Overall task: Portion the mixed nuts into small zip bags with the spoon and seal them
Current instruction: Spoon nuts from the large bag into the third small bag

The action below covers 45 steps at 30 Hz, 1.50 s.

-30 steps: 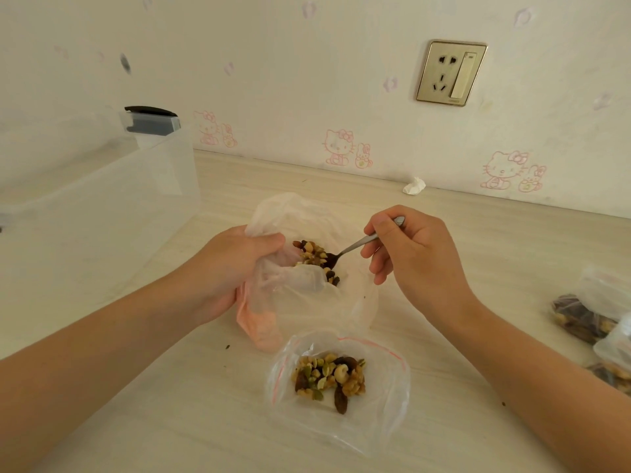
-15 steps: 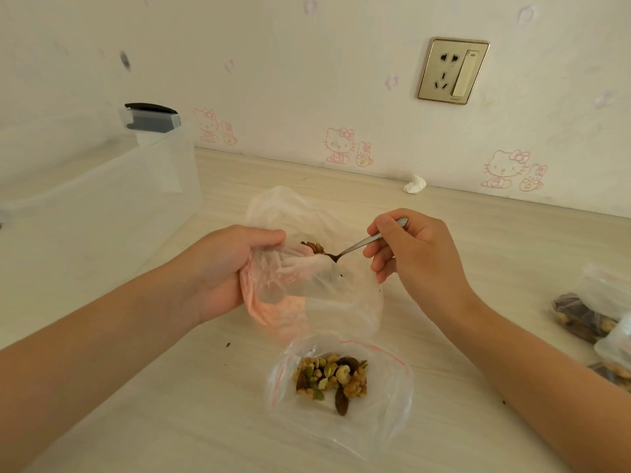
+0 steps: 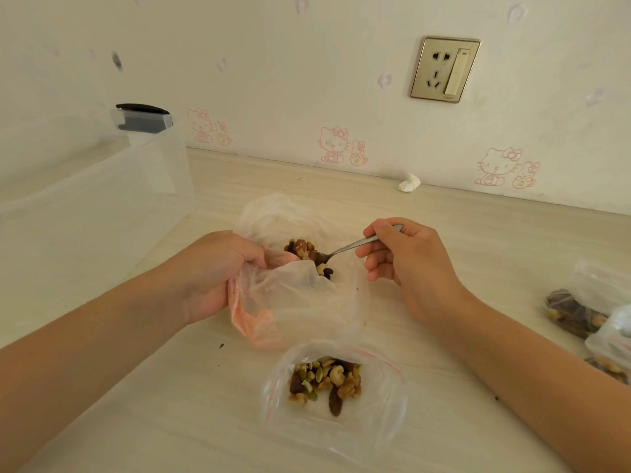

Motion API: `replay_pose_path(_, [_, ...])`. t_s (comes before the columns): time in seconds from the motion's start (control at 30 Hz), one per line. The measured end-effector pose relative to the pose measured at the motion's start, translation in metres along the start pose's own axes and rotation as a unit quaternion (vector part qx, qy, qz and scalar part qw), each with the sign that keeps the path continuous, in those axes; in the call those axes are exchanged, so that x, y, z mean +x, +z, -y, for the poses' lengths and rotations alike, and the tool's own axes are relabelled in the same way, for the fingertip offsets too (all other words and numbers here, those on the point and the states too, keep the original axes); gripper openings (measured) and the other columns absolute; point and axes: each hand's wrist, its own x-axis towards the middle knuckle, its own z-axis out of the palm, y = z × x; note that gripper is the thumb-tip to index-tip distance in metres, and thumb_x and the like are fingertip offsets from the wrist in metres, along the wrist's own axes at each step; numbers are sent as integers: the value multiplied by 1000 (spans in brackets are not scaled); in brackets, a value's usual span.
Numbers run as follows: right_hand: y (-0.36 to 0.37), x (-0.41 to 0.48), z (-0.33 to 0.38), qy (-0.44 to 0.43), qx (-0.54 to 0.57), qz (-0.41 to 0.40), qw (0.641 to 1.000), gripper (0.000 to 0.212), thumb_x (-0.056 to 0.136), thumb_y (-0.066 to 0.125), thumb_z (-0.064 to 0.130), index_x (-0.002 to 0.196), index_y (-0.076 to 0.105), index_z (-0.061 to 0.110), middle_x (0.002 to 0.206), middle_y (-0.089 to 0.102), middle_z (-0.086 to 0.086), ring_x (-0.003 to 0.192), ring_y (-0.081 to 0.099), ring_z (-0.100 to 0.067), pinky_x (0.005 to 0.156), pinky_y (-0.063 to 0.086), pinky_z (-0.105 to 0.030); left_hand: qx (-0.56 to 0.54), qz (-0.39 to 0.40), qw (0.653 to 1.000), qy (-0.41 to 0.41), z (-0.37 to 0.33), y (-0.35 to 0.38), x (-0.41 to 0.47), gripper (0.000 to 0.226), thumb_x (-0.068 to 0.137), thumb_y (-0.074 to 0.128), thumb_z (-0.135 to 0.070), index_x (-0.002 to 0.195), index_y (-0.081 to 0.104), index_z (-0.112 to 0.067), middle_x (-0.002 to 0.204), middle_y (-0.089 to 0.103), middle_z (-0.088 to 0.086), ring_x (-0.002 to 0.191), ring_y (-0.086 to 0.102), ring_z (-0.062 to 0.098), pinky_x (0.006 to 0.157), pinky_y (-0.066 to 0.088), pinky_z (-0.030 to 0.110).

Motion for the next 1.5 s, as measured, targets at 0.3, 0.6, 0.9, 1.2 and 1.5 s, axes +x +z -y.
replay_pose_path(0.3, [-6,7,1,28,59,-36,997,24,107,54,14,91,68,3,68,72,-11,50,60,-15,46,52,-25,-28,20,999,-5,3,1,2,44,85,41,13,113,75,7,114,79,15,91,78,23,72,66,33])
replay_pose_path(0.6, [-8,9,4,50,89,-39,994,23,106,53,14,91,67,3,64,70,-10,48,59,-14,44,51,-24,76,-55,994,52,2,-7,10,31,91,58,3,118,73,-3,110,80,11,100,77,28,86,61,40])
replay_pose_path(0.9, [-8,4,11,33,96,-27,994,25,105,51,10,86,66,3,61,67,-10,46,55,-15,41,46,-24,318,-160,892,280,-21,-19,-15,69,74,66,-65,134,48,-36,115,61,-22,105,60,-6,82,43,20])
replay_pose_path(1.2, [-5,-6,20,24,124,3,992,28,101,51,10,78,66,5,58,63,-10,42,49,-15,38,40,-22,604,91,767,198,-5,4,-94,66,61,51,-100,89,64,-41,70,65,-22,56,56,-1,55,45,17])
replay_pose_path(1.5, [-2,-15,28,8,163,42,986,32,97,54,11,68,65,7,55,56,-11,38,40,-15,36,34,-20,464,100,871,123,1,8,-64,42,96,66,-31,57,59,-18,50,56,-1,40,50,12,45,38,18])
